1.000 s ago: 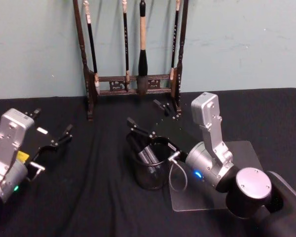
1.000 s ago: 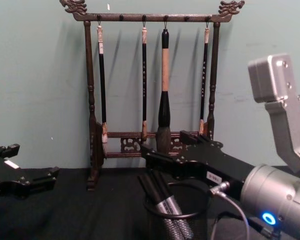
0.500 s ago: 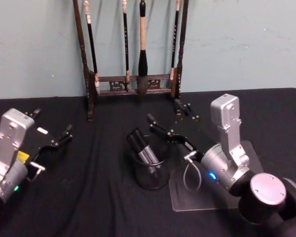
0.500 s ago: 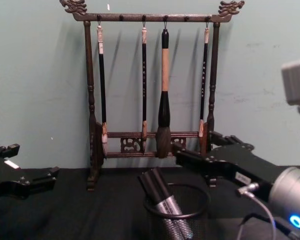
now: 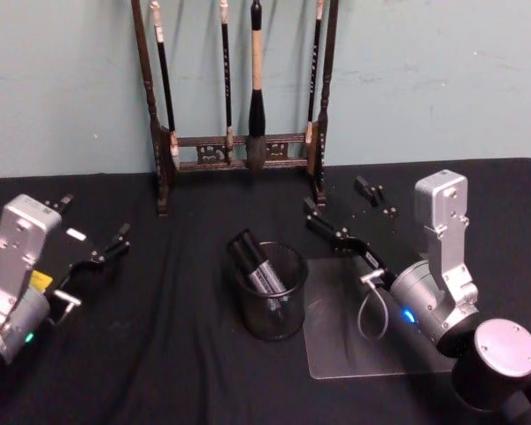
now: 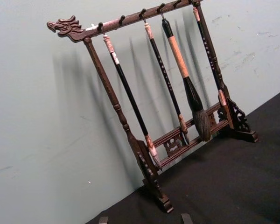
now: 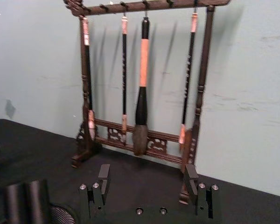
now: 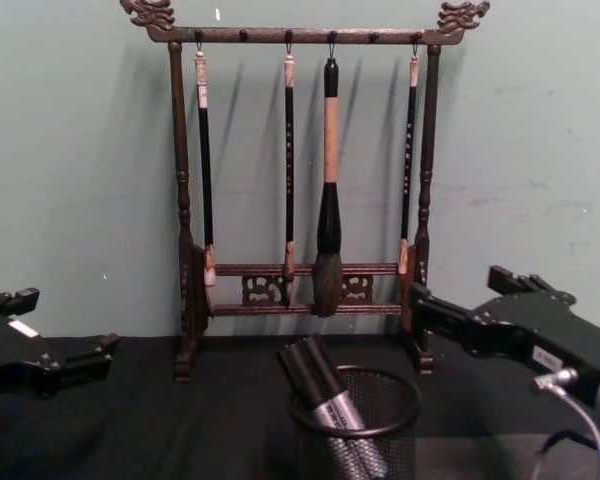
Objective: Pick up the water-based marker from the table and place it into the pen holder.
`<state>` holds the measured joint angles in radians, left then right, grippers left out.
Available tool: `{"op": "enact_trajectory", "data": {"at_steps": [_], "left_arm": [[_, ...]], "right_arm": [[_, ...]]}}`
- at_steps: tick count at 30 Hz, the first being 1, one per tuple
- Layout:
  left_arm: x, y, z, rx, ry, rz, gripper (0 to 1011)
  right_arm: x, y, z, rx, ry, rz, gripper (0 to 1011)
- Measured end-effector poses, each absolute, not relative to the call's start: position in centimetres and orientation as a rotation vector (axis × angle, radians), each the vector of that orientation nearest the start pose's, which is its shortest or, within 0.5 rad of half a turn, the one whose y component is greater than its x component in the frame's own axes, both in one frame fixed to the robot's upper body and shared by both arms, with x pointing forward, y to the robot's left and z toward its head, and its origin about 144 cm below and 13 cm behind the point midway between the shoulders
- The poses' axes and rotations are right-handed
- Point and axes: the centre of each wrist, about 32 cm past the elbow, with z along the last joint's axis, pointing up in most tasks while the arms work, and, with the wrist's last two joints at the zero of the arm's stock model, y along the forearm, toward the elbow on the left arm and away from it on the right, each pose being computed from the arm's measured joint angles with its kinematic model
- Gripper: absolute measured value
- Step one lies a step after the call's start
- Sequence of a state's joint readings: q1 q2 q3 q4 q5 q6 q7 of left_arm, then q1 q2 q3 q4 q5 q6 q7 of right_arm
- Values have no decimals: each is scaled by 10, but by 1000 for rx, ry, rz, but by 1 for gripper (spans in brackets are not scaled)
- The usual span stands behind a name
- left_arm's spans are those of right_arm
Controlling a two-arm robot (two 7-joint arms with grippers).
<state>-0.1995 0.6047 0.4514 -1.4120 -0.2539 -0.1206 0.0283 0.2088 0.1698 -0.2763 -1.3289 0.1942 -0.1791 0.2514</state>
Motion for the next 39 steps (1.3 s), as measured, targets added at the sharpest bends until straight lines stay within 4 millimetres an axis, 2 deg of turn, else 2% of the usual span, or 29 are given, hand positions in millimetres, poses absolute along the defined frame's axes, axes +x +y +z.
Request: {"op": "enact_trajectory", "data": {"at_steps": [12, 31, 39], "left_arm": [[489, 310, 1140, 304, -285, 1248, 1009], [489, 310, 1140, 304, -285, 1248, 1009], [489, 310, 1140, 304, -285, 1248, 1009]], "right_arm": [[499, -215, 1121, 20, -85, -1159, 1004], [493, -223, 1093, 0, -37, -1185, 1004], [493, -223, 1093, 3, -35, -1185, 1004]]}}
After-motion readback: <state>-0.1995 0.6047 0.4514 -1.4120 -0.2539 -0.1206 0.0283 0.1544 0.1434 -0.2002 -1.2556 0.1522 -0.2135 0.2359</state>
